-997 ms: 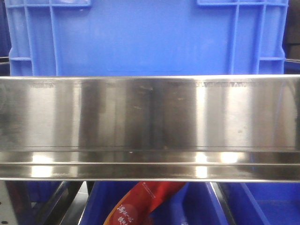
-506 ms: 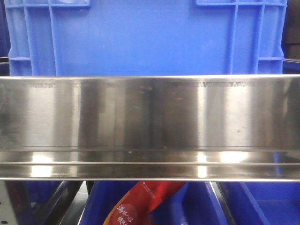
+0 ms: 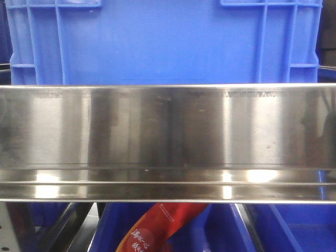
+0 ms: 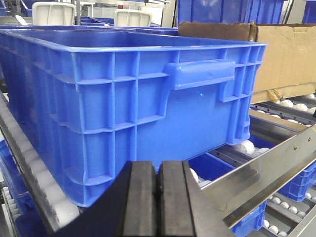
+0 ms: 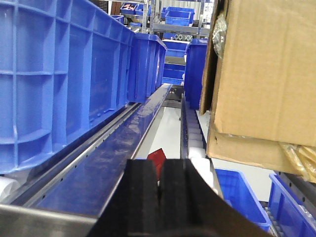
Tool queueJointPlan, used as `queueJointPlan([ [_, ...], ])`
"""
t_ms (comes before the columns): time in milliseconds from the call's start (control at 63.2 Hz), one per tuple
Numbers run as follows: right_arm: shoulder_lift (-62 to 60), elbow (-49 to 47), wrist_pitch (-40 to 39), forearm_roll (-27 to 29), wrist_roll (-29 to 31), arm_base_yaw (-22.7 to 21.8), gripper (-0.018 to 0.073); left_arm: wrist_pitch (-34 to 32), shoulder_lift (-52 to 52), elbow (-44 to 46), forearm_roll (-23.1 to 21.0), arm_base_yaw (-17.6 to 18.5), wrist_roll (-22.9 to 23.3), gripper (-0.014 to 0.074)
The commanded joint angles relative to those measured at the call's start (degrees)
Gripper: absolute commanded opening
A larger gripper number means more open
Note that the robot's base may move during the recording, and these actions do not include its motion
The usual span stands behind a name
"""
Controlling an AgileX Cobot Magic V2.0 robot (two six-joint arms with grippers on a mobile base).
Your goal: Grab block from conveyor and place in blue bin
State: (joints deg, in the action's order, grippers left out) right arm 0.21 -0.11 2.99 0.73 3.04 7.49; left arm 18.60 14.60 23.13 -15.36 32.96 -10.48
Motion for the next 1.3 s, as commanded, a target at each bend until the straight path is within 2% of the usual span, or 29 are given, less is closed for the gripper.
queueJointPlan([
  [0,-0.2,0.1,-1.0,0.0,-0.3,-0.5,-0.0162,-1.4,-0.5,0.0,-0.5,0.3,0.2,-0.0111],
  [522,-0.2,0.1,-1.0,0.0,-0.3,-0.5,-0.0162,-1.4,-0.5,0.0,-0.4,0.3,0.2,-0.0111],
  [585,-0.2,0.1,-1.0,0.0,-0.3,-0.5,-0.0162,-1.6,-0.5,-0.3,2.8,0.2,0.2,-0.0111],
  [617,-0.2,0.1,-1.0,0.0,-0.3,-0.5,-0.0162,-2.6,-0.8,-0.6,6.8,-0.4,0.2,-0.0111],
  [680,-0.2,0.1,-1.0,0.0,-0.3,-0.5,-0.0162,-4.3,-1.6,-1.9,13.0,-2.8,0.2,-0.0111],
  [759,-0.2,0.1,-1.0,0.0,-0.3,-0.5,-0.0162,-5.6,-2.9,-4.8,17.1,-8.0,0.2,-0.0111],
  [807,-0.2,0.1,-1.0,0.0,-0.3,-0.5,-0.0162,-6.9,-3.7,-7.0,16.9,-11.3,0.2,-0.0111],
  [870,-0.2,0.1,-1.0,0.0,-0.3,-0.5,-0.0162,-10.4,-4.8,-10.8,14.2,-16.1,0.3,-0.0111],
  [997,-0.2,0.1,-1.0,0.0,-0.3,-0.5,-0.0162,-16.7,-8.0,-17.5,13.6,-22.7,0.5,-0.0111],
  [1123,-0.2,0.1,-1.0,0.0,-0.3,-0.5,-0.0162,-18.6,-12.1,-22.8,13.1,-27.0,0.7,-0.0111],
  [1202,-0.2,0.1,-1.0,0.0,-0.3,-0.5,-0.0162,-18.6,-14.6,-23.1,13.1,-28.4,1.7,-0.0111],
  [1234,-0.2,0.1,-1.0,0.0,-0.3,-0.5,-0.0162,-15.4,-14.6,-23.1,13.1,-28.8,2.9,-0.0111],
  [1281,-0.2,0.1,-1.0,0.0,-0.3,-0.5,-0.0162,-15.1,-14.6,-23.1,13.2,-29.2,4.0,-0.0111],
])
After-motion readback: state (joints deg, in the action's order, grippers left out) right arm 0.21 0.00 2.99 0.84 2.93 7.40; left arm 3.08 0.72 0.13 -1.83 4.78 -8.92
